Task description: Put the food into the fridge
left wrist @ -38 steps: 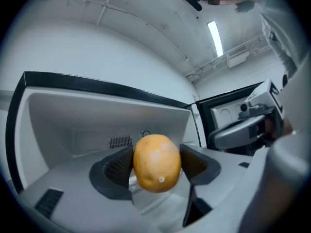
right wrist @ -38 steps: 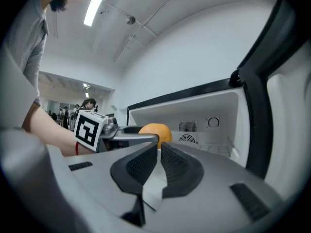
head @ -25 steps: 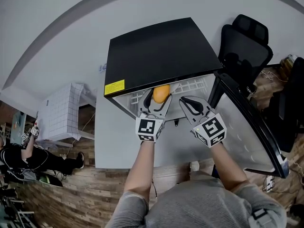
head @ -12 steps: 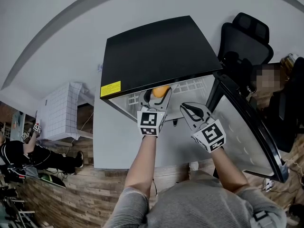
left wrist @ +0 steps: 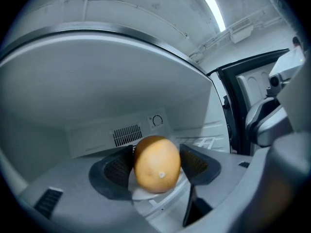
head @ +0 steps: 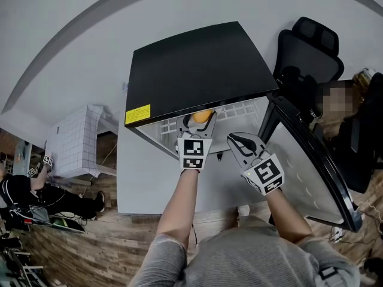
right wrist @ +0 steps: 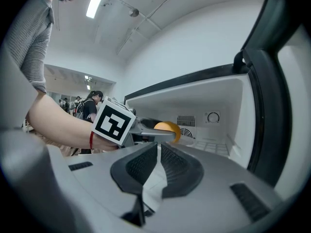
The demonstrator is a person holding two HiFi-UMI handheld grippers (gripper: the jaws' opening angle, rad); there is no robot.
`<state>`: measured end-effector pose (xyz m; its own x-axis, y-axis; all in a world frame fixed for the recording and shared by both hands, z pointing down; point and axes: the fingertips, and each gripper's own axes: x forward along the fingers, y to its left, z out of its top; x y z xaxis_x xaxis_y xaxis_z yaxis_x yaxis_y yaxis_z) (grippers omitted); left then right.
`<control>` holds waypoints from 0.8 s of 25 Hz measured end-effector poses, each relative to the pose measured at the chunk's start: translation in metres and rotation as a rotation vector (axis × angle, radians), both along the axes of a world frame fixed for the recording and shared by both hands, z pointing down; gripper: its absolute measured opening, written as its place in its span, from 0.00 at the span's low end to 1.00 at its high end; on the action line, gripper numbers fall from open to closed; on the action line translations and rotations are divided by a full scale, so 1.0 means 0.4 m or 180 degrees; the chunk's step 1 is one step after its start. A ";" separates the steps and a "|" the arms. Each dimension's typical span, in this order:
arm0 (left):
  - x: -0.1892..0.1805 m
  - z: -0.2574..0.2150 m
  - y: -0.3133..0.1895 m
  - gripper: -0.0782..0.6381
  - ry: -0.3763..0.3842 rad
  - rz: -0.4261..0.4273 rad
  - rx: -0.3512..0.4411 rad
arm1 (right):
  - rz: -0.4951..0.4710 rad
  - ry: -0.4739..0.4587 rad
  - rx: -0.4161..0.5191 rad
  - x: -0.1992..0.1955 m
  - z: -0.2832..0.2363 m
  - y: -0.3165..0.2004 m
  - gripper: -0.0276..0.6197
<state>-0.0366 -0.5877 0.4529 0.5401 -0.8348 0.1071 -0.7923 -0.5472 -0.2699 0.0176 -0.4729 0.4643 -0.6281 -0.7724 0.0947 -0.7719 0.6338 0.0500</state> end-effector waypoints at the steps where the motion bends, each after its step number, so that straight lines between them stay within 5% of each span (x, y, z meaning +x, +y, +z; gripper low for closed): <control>1: 0.001 0.001 -0.002 0.54 -0.0007 -0.0031 -0.0002 | 0.0004 0.0003 0.0003 0.002 -0.001 0.001 0.06; 20: -0.026 -0.044 0.065 0.55 0.0210 -0.0034 0.0145 | 0.0042 0.0012 0.0010 0.002 -0.004 0.008 0.06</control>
<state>-0.0470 -0.5616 0.4353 0.5357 -0.8438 0.0335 -0.8149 -0.5269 -0.2413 0.0184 -0.4698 0.4628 -0.6176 -0.7808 0.0946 -0.7799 0.6235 0.0548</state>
